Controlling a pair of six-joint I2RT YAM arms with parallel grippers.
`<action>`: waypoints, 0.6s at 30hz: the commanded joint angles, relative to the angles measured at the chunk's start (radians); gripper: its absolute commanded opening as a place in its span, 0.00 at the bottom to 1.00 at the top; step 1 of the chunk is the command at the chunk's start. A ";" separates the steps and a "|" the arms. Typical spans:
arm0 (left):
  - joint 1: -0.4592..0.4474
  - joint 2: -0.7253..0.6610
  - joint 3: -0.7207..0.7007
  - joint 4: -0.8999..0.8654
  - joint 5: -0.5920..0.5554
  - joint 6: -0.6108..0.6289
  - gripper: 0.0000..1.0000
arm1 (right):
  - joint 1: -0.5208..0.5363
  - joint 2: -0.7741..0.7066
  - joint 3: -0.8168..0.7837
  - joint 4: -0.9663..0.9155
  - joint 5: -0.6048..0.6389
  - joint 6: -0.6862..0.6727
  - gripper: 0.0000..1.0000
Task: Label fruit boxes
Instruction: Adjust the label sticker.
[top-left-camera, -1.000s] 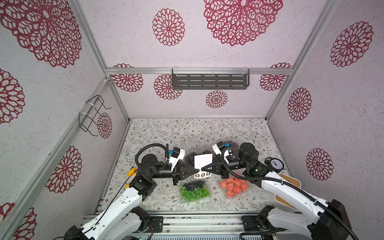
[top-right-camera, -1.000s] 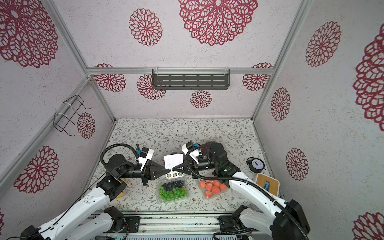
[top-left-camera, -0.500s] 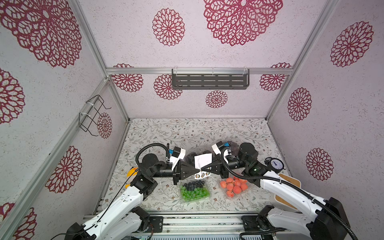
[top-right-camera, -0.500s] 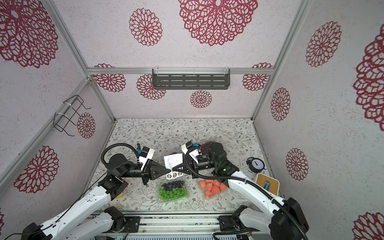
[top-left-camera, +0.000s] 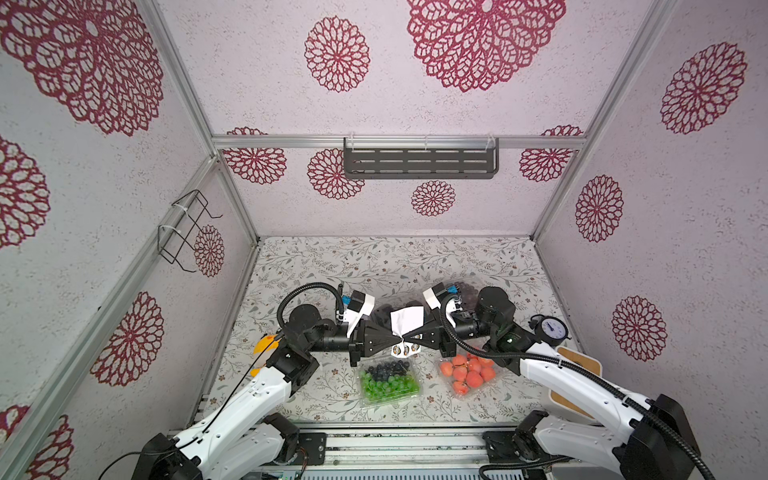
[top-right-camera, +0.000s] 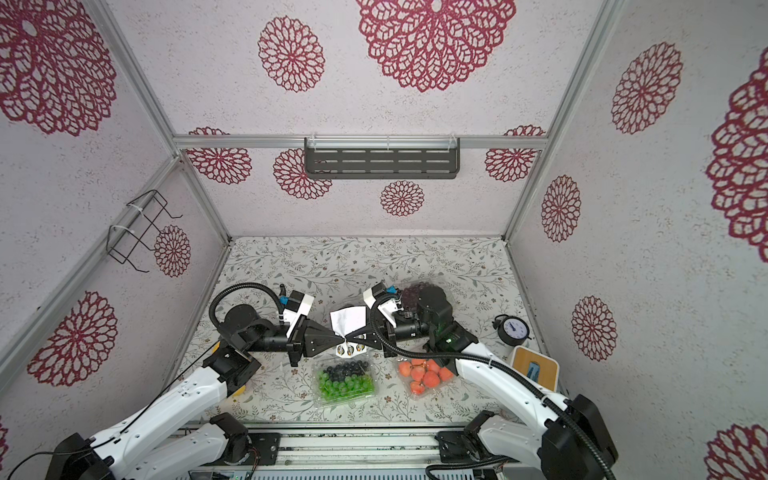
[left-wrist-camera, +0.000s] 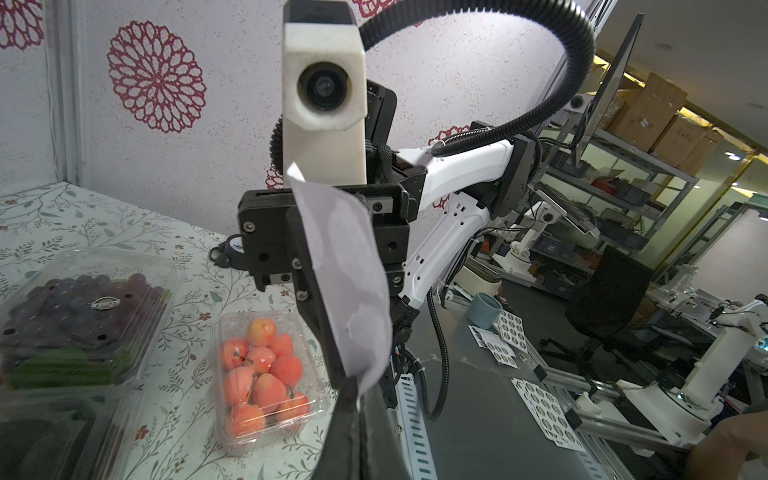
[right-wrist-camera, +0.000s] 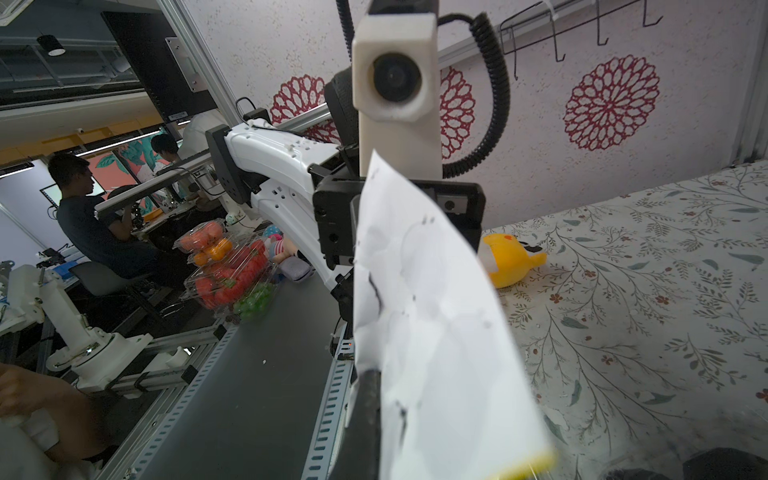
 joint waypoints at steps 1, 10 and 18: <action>-0.007 0.013 0.015 0.050 0.004 -0.015 0.00 | 0.004 -0.006 0.019 0.000 0.011 -0.032 0.00; -0.008 0.018 0.007 0.064 0.021 -0.019 0.00 | 0.003 -0.004 0.027 -0.060 0.052 -0.082 0.00; -0.008 0.010 0.001 0.068 0.029 -0.016 0.00 | 0.004 0.001 0.026 -0.066 0.065 -0.087 0.00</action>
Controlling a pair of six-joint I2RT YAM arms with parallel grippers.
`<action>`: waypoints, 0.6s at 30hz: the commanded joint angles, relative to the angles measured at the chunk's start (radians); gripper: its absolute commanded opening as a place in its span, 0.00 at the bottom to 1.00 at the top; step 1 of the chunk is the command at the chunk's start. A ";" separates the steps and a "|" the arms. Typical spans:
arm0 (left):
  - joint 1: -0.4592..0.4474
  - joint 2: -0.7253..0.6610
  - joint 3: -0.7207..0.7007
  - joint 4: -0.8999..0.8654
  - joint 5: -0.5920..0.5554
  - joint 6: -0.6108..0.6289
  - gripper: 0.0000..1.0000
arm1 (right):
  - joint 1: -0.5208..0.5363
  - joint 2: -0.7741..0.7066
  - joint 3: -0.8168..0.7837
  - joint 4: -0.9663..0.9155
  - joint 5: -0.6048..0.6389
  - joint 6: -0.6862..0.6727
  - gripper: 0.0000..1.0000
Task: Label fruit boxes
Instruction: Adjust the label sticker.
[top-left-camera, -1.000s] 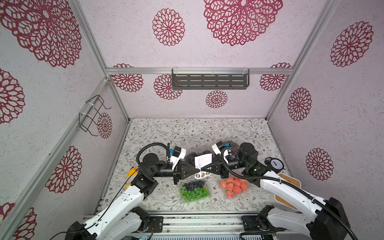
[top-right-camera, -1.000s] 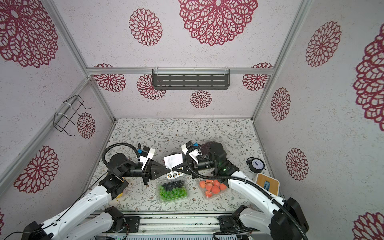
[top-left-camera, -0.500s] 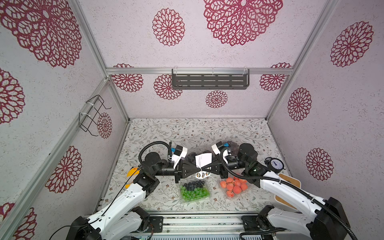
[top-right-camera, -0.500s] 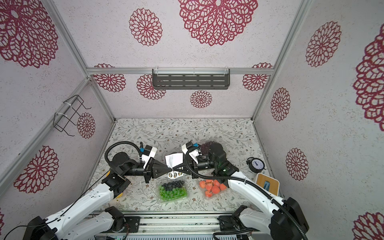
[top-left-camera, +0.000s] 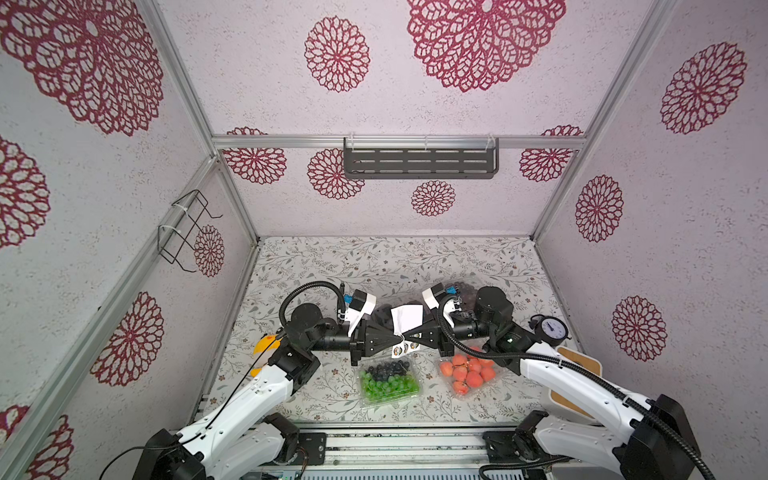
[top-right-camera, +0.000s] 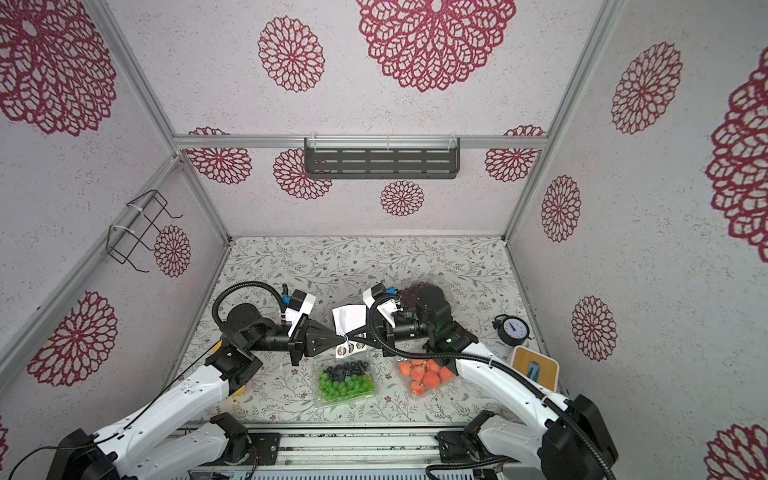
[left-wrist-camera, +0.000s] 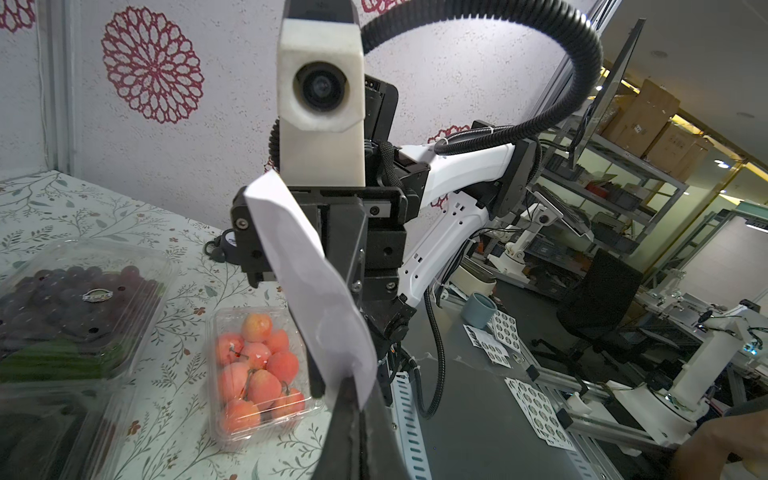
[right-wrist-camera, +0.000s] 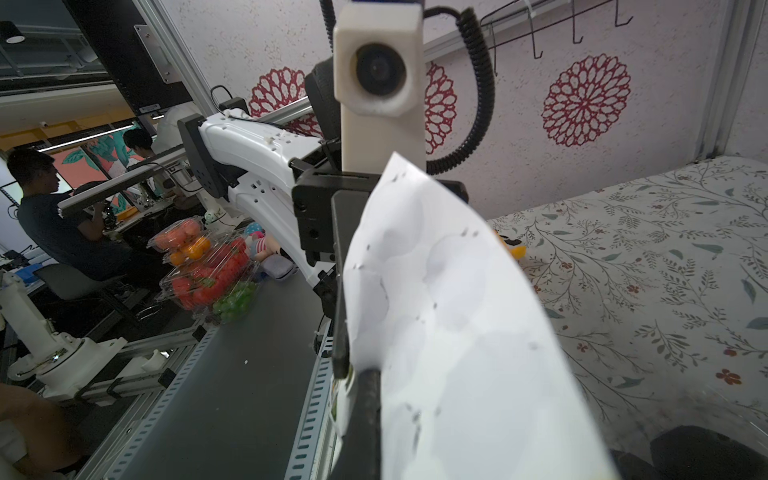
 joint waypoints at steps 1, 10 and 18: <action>-0.008 -0.011 -0.001 0.057 0.013 0.000 0.00 | 0.004 0.000 0.022 -0.010 0.017 -0.035 0.00; -0.008 -0.054 -0.025 0.044 0.004 -0.013 0.00 | 0.004 -0.011 0.018 -0.014 0.043 -0.036 0.00; -0.008 -0.091 -0.037 -0.013 -0.050 0.020 0.03 | 0.004 -0.029 0.018 -0.031 0.067 -0.049 0.00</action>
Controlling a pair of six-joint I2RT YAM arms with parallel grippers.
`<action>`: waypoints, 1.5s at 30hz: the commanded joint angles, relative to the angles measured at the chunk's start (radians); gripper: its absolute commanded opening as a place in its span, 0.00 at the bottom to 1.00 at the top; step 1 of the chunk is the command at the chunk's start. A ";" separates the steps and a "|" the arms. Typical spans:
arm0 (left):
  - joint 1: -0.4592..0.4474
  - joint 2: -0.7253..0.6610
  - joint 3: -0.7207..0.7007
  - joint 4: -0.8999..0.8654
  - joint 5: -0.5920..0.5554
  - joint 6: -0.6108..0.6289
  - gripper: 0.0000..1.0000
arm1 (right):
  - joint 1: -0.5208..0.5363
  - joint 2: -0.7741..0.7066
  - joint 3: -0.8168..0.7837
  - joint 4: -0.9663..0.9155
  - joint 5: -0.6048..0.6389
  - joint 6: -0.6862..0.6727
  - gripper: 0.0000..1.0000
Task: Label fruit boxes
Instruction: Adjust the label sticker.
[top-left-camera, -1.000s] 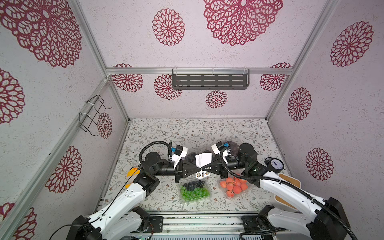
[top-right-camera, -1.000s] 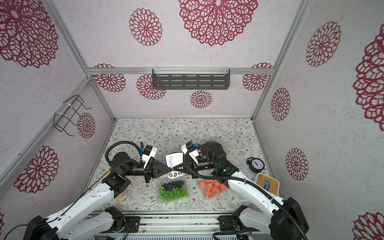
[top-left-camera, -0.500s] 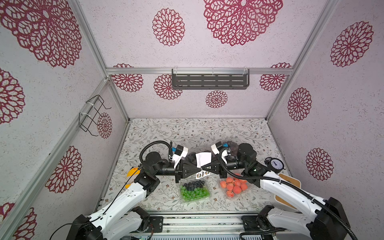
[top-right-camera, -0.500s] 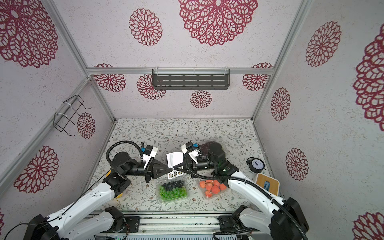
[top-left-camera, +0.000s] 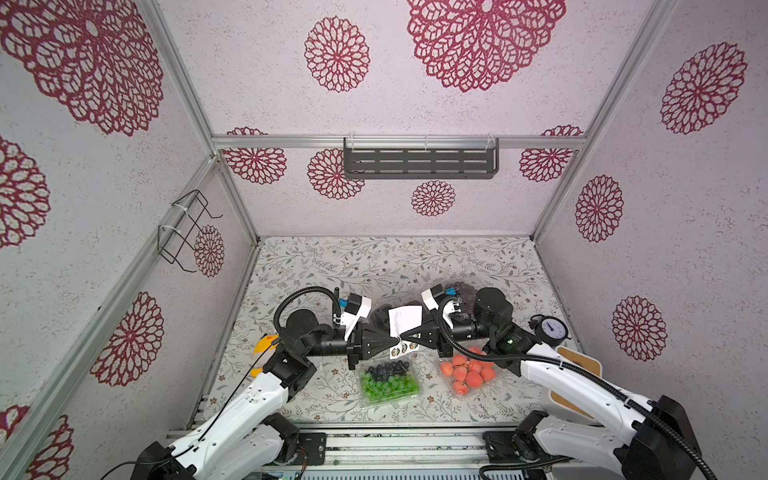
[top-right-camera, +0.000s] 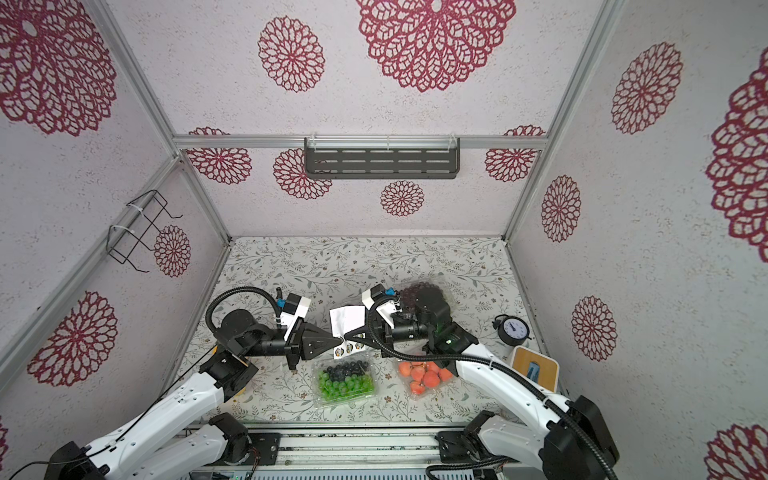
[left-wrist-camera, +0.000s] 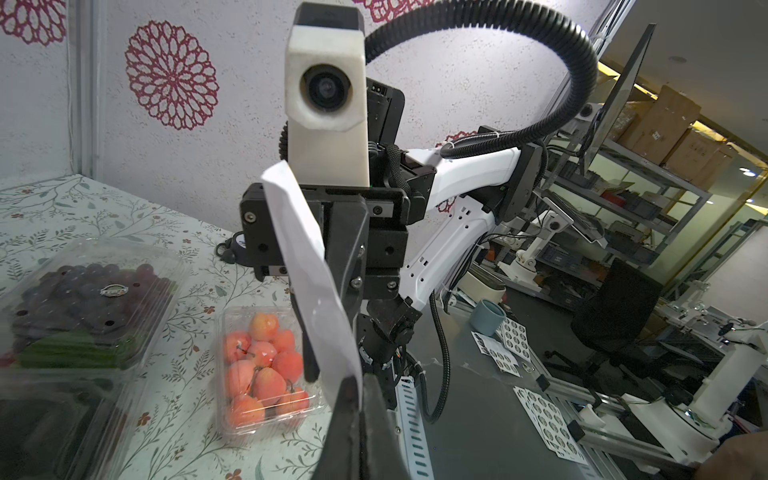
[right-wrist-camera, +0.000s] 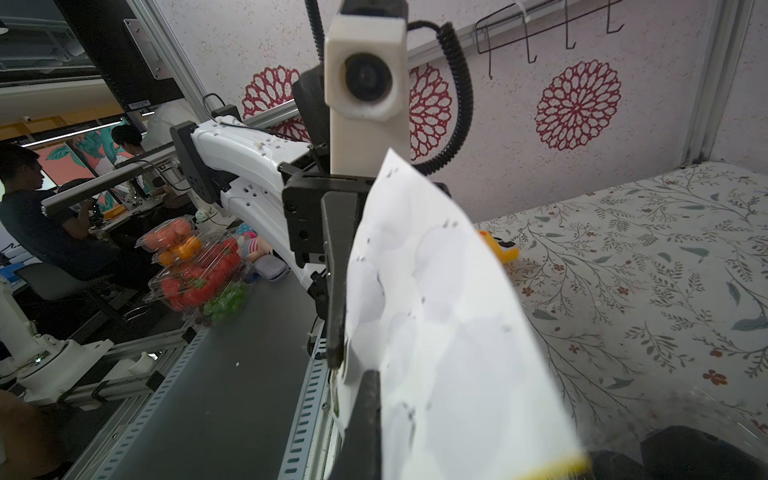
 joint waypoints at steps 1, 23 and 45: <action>-0.008 -0.011 0.003 0.015 -0.006 0.025 0.03 | -0.003 -0.022 0.017 -0.020 0.034 -0.030 0.00; -0.008 0.032 0.036 -0.046 -0.043 0.066 0.00 | -0.002 -0.003 0.015 0.031 -0.017 0.013 0.21; -0.008 0.018 0.019 -0.009 -0.024 0.044 0.22 | -0.003 0.025 0.011 0.084 0.023 0.035 0.00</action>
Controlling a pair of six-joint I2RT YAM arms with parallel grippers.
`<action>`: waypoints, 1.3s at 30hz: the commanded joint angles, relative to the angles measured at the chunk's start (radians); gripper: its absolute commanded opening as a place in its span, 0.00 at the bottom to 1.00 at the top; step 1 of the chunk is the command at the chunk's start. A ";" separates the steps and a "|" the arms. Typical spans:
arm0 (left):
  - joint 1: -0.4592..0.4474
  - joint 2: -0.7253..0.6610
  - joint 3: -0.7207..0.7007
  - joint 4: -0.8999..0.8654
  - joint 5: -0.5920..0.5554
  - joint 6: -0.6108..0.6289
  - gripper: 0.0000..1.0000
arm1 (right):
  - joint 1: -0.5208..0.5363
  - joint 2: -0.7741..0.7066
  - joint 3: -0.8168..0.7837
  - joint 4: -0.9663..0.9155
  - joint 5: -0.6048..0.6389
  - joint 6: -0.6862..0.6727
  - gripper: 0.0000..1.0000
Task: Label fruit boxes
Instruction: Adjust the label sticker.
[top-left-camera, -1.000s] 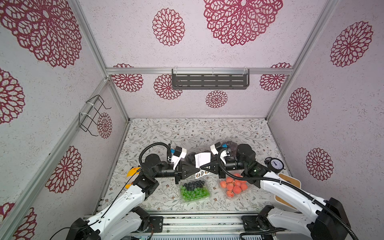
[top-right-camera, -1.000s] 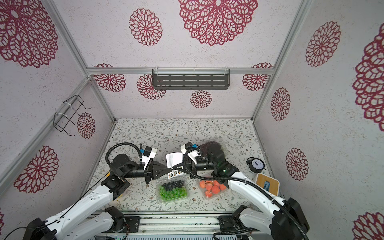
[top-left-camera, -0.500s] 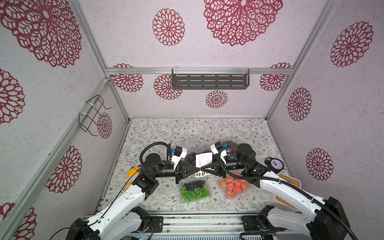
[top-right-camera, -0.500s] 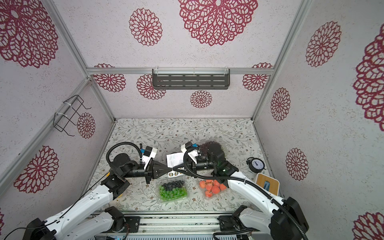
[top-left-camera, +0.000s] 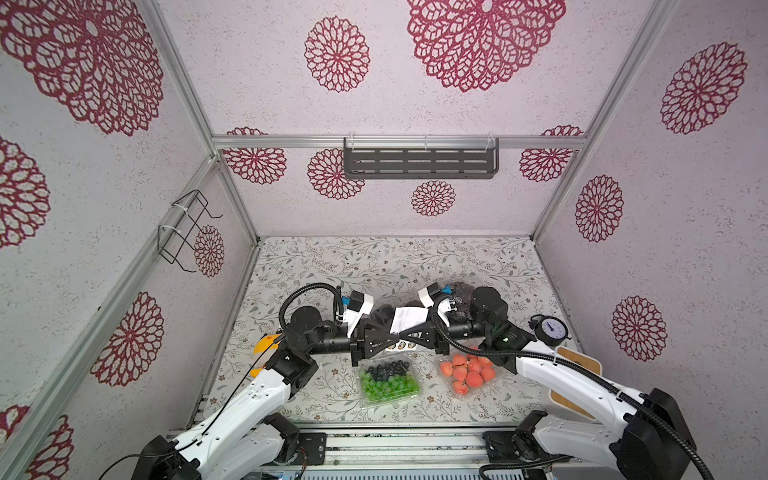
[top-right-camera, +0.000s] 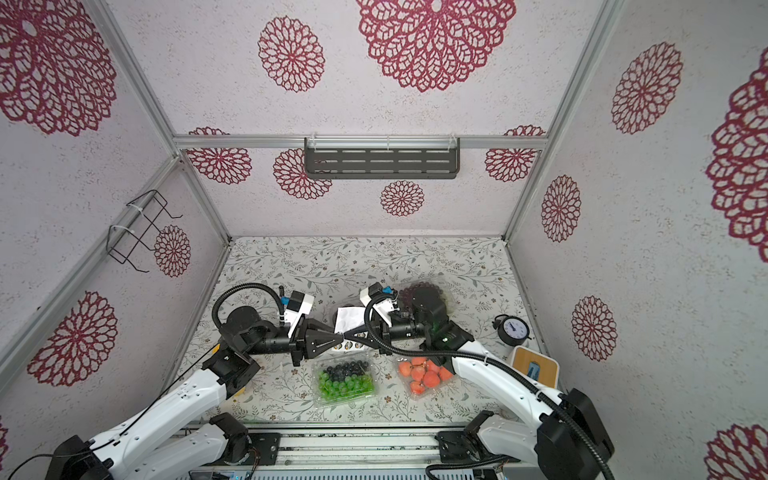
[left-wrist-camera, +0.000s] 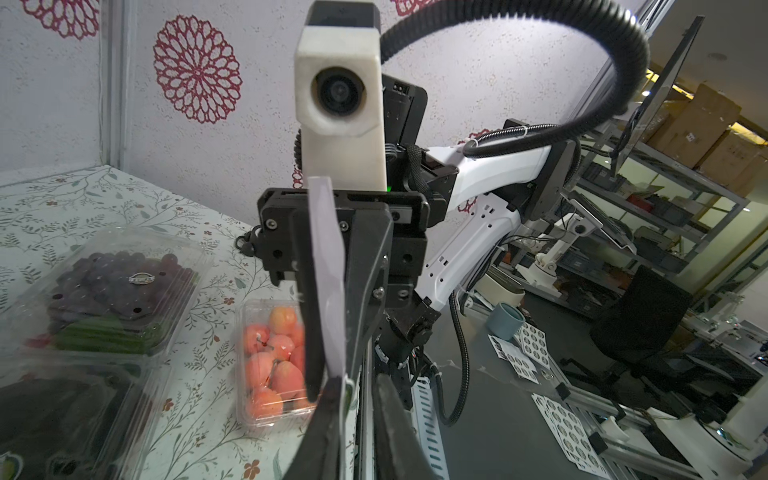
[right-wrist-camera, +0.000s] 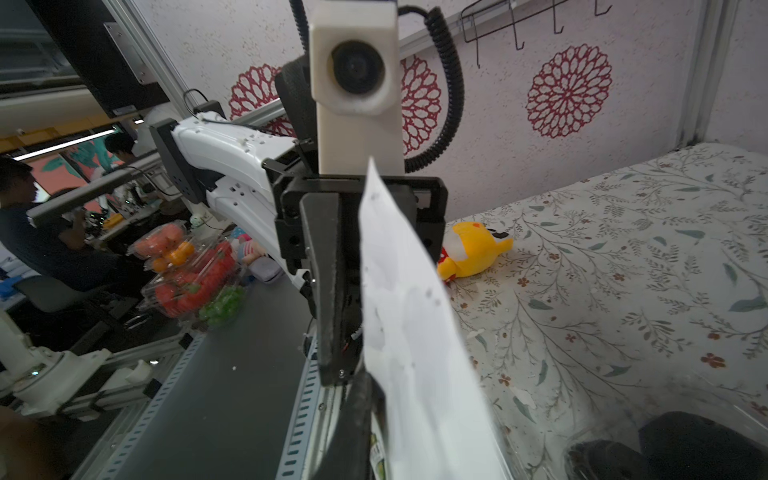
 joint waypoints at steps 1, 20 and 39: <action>-0.009 -0.019 0.003 0.021 0.015 0.011 0.25 | -0.003 -0.015 0.012 0.058 0.012 0.001 0.00; -0.052 -0.028 -0.036 -0.053 -0.117 0.128 0.18 | -0.006 0.011 0.022 0.110 0.023 0.050 0.00; -0.077 -0.003 -0.025 -0.029 -0.078 0.131 0.00 | -0.006 0.028 0.007 0.203 0.001 0.102 0.14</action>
